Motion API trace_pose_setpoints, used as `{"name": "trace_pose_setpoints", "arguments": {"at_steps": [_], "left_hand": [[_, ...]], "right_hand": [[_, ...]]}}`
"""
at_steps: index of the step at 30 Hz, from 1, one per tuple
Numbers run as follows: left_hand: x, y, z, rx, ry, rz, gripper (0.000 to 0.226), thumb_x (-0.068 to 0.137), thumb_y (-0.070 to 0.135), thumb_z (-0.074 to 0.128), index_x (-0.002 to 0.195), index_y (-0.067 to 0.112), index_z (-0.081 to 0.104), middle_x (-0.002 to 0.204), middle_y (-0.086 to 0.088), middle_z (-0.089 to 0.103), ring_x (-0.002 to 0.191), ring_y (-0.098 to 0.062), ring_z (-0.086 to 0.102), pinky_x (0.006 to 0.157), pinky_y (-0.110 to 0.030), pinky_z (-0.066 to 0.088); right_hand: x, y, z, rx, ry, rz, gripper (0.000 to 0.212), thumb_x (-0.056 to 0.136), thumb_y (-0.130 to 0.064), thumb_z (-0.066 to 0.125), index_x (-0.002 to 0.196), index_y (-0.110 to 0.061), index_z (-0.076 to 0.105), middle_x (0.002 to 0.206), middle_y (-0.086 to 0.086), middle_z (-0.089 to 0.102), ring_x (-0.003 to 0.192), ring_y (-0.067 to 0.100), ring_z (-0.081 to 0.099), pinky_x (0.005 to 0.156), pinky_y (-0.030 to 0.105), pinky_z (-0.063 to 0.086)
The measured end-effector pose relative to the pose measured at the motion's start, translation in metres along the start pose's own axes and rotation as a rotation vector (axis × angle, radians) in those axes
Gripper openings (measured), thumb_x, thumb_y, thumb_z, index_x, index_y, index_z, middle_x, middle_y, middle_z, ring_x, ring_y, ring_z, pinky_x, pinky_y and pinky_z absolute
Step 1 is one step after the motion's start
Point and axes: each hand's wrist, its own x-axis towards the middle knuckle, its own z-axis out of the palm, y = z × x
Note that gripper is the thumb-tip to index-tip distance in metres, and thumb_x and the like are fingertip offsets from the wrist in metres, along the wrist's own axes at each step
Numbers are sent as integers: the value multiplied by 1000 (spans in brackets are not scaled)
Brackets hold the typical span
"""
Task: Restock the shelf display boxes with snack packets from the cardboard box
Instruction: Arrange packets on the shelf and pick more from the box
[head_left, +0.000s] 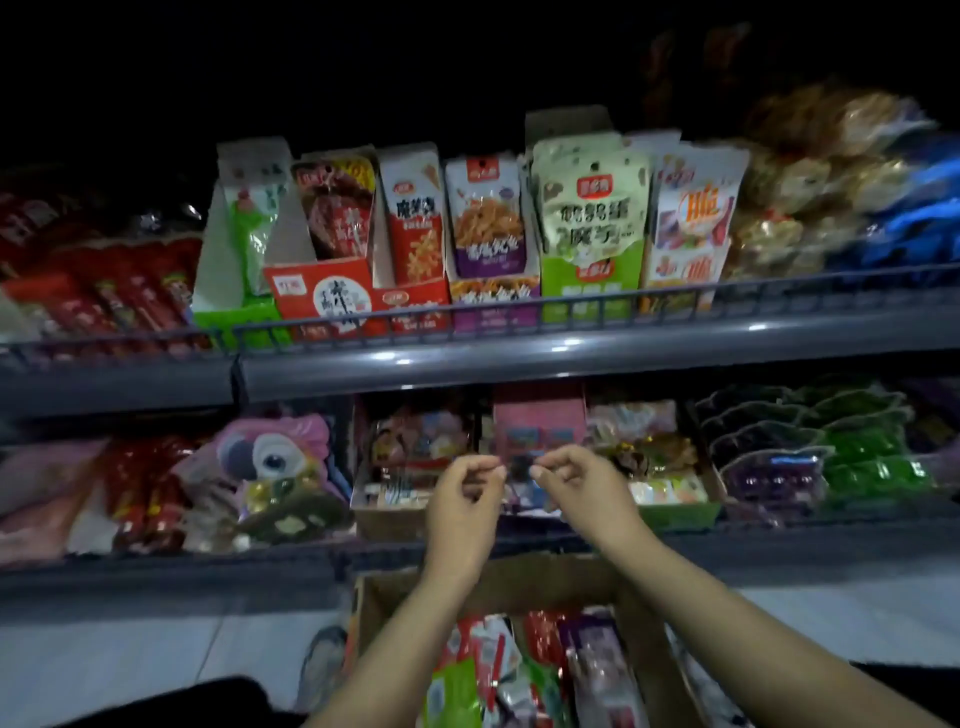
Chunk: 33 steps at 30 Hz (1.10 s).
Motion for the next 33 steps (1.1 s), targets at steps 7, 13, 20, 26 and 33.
{"name": "trace_pose_setpoints", "arguments": {"at_steps": [7, 13, 20, 26, 33], "left_hand": [[-31, -138, -16, 172, -121, -375, 21, 87, -1, 58, 76, 16, 62, 76, 4, 62, 74, -13, 57, 70, -20, 44], [-48, -218, -28, 432, -278, -661, 33, 90, 26, 54, 91, -4, 69, 99, -23, 68, 98, -32, 64, 76, -30, 46], [-70, -268, -32, 498, -309, -858, 38, 94, 15, 53, 128, -2, 50, 130, -18, 53, 122, -29, 50, 92, -24, 40], [-84, -294, -32, 393, -187, -951, 27, 88, -3, 56, 113, -10, 58, 119, -26, 59, 113, -35, 56, 90, -30, 43], [-88, -293, -35, 257, -131, -941, 28, 83, -8, 61, 111, -11, 59, 108, -20, 61, 98, -24, 57, 67, -19, 42]], "right_hand": [[-24, 102, 74, -254, -292, 228, 23, 86, -23, 65, 104, -8, 66, 89, 4, 67, 92, 21, 63, 77, 21, 42], [-60, 174, 109, -534, -798, 346, 44, 88, -29, 62, 129, -15, 53, 128, 3, 59, 111, 18, 58, 86, 15, 42], [-79, 210, 164, -395, -868, 512, 48, 90, -30, 61, 135, -15, 48, 123, 10, 62, 95, 17, 60, 68, 17, 41], [-87, 226, 183, -278, -828, 653, 65, 89, -24, 64, 144, -13, 33, 141, 15, 46, 125, 25, 49, 97, 27, 42], [-84, 226, 184, -159, -781, 712, 67, 87, -18, 66, 145, -14, 32, 140, 15, 46, 122, 24, 50, 91, 24, 43]]}}
